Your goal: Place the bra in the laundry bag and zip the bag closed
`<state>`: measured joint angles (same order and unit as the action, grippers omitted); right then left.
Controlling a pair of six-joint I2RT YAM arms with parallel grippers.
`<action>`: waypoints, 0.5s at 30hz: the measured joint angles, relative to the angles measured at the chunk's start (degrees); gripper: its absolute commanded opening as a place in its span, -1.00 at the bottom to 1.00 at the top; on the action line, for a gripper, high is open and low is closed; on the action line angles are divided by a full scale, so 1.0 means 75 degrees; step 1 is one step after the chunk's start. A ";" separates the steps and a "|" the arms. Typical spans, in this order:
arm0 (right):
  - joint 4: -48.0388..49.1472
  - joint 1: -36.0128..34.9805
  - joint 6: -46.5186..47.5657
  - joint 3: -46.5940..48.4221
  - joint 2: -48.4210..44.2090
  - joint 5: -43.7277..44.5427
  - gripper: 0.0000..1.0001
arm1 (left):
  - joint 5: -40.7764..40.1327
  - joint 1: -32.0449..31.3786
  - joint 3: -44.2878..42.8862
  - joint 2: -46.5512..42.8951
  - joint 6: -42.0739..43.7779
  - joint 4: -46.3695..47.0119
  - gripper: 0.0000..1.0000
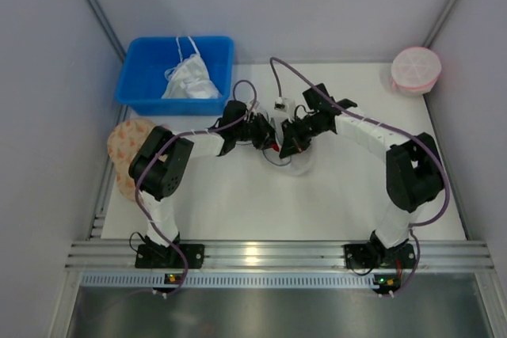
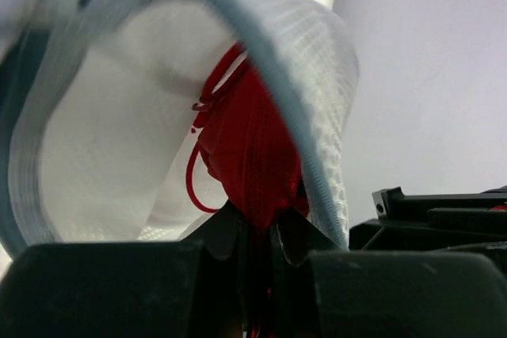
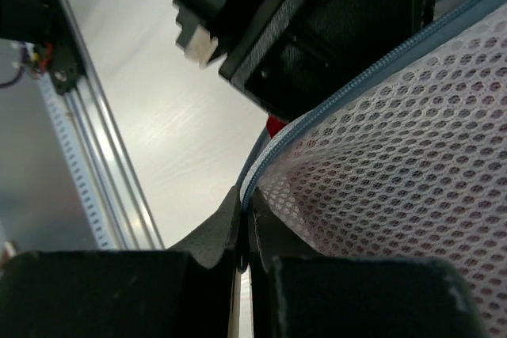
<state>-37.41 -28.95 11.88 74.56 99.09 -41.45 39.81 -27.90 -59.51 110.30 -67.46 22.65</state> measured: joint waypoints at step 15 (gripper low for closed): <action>0.1856 0.1518 -0.2821 -0.0959 0.0391 -0.2206 -1.00 | -0.2914 -0.0883 -0.0717 0.0393 0.1271 -0.2506 0.28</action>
<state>-23.49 -17.56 -9.28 67.37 102.02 -58.00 17.96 -34.52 -64.88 113.25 -57.93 3.86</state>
